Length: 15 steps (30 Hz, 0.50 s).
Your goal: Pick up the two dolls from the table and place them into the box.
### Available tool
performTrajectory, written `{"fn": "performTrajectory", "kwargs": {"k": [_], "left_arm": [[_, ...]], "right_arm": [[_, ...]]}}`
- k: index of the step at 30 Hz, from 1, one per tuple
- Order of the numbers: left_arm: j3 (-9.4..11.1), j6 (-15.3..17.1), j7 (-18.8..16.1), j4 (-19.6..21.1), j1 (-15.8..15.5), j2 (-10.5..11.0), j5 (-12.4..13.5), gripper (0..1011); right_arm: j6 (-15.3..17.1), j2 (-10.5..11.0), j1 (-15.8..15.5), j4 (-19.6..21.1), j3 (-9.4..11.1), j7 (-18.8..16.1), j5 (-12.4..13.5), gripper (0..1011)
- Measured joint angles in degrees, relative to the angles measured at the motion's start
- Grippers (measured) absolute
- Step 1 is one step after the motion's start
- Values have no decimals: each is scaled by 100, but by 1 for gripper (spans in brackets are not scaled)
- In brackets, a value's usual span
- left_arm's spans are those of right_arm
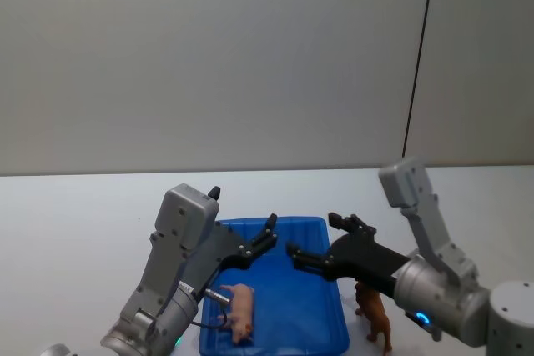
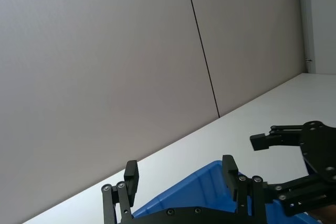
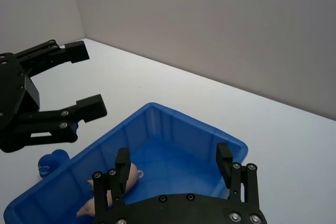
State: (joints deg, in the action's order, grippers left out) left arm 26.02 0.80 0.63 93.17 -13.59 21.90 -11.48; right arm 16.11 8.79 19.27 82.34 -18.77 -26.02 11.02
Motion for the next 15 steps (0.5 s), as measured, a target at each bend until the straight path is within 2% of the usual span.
{"fn": "performTrajectory", "kwargs": {"k": [15], "left_arm": [[0, 0, 0, 0, 0, 0, 0, 1002]], "right_arm": [[-4, 490, -619, 568, 206, 281, 324, 1001]]}}
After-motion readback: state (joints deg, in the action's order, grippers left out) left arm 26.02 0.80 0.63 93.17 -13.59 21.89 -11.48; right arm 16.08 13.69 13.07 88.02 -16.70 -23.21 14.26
